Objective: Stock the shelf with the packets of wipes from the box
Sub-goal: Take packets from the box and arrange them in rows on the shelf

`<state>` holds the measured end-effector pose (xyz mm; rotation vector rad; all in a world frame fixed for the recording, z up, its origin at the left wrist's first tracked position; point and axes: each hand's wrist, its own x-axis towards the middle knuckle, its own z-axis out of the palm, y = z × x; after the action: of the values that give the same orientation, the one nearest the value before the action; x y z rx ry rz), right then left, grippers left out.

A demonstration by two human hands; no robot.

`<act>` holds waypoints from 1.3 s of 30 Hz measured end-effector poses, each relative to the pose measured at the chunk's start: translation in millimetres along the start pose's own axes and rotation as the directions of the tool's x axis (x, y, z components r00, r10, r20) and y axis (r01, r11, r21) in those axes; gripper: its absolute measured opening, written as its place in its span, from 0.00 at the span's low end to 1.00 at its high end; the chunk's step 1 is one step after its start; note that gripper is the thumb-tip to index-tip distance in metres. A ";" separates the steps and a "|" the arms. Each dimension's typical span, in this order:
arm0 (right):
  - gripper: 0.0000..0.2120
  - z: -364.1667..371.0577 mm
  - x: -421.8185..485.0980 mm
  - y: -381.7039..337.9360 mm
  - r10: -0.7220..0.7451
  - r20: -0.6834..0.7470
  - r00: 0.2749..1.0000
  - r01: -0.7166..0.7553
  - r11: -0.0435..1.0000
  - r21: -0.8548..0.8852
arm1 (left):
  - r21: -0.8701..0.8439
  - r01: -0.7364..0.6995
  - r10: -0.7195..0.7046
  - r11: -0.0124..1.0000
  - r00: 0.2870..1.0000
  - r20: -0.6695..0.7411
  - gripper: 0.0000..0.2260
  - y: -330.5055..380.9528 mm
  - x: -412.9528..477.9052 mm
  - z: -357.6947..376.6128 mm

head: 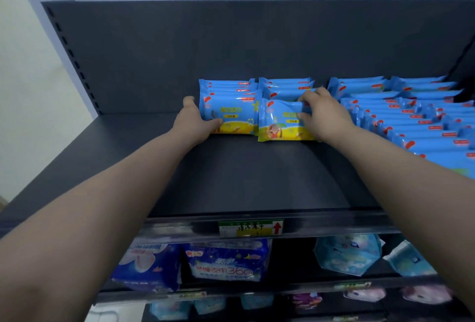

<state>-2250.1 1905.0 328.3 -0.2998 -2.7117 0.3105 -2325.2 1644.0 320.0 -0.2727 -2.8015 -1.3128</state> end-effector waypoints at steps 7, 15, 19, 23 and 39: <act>0.19 2.9 -15.9 3.6 0.034 0.043 0.999 -0.034 0.999 0.003 | 0.212 -0.103 0.120 0.972 0.990 -0.068 0.45 10.7 -26.4 -2.2; 0.22 -19.8 -49.8 -11.0 -0.008 -0.073 0.997 0.017 0.992 0.129 | 0.218 -0.359 0.365 0.908 0.931 0.013 0.34 33.7 -68.6 13.6; 0.23 -40.3 -88.8 -13.6 -0.065 -0.164 0.984 0.090 0.984 0.155 | 0.108 -0.498 0.499 0.860 0.866 0.017 0.31 52.3 -92.7 32.1; 0.26 -61.3 -132.4 1.6 -0.088 -0.188 0.978 0.114 0.985 0.129 | 0.042 -0.631 0.630 0.775 0.776 0.030 0.29 76.5 -123.5 58.9; 0.27 -163.4 -358.0 195.2 0.283 -0.211 0.935 -0.287 0.958 0.015 | -0.172 -0.791 0.803 0.587 0.542 0.247 0.29 199.9 -295.3 234.6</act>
<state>-1829.9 2029.3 297.2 -0.6944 -2.4594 0.3180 -1990.2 1906.7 289.7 -1.6573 -2.2457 -1.1059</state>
